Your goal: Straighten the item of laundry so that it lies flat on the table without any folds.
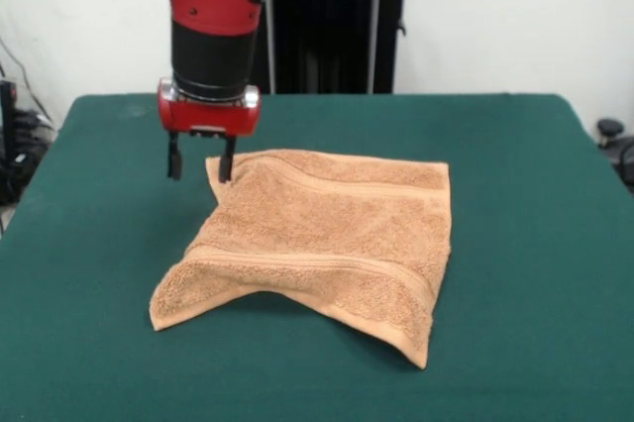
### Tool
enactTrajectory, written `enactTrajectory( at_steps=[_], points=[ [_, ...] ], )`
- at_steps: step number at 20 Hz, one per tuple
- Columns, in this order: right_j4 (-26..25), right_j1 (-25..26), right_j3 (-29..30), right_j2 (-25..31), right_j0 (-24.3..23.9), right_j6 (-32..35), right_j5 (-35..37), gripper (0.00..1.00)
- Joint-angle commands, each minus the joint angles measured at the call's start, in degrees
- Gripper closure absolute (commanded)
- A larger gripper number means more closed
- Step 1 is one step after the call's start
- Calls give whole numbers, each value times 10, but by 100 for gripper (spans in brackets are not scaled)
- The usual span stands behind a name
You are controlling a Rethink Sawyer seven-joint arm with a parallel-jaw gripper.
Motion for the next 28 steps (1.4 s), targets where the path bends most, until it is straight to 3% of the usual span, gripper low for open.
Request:
enactTrajectory(
  at_steps=[1,7,14,22,28],
  points=[
    [15,47,41,-45,75,153,-87,0],
    [19,98,17,-82,87,131,-134,0],
    [12,131,14,-101,58,77,-175,0],
    [1,156,6,-105,22,36,-199,0],
    [-7,142,13,-116,4,14,-193,0]
  ],
)
